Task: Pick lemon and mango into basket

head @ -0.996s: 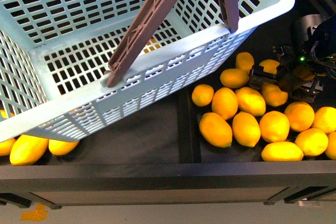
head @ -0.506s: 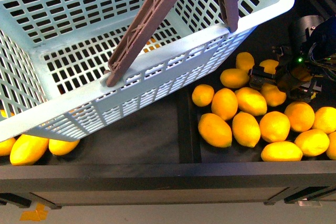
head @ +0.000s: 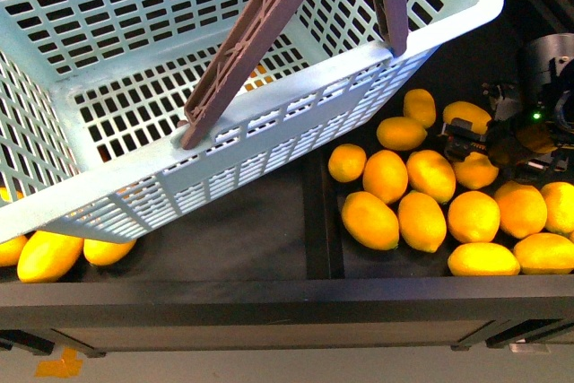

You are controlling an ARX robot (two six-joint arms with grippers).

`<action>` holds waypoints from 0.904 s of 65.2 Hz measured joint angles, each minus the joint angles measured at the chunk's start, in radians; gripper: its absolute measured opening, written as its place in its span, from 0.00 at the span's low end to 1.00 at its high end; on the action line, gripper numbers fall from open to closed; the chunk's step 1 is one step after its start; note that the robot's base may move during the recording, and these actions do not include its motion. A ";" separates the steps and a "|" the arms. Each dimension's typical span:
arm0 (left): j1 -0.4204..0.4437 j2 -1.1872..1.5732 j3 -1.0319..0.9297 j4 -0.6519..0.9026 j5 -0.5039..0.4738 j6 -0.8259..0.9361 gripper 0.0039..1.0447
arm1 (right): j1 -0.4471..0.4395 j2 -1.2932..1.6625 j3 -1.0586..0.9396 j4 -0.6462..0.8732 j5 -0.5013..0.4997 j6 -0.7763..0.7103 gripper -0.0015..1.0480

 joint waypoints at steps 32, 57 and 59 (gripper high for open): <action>0.000 0.000 0.000 0.000 0.000 0.000 0.13 | -0.101 -0.772 -0.488 0.232 -0.195 0.017 0.62; 0.000 0.000 0.000 0.000 0.000 -0.001 0.13 | 0.184 -0.974 -0.519 0.254 -0.120 0.083 0.62; 0.000 0.000 0.000 0.000 -0.001 0.000 0.13 | 0.218 -0.953 -0.503 0.253 -0.105 0.100 0.62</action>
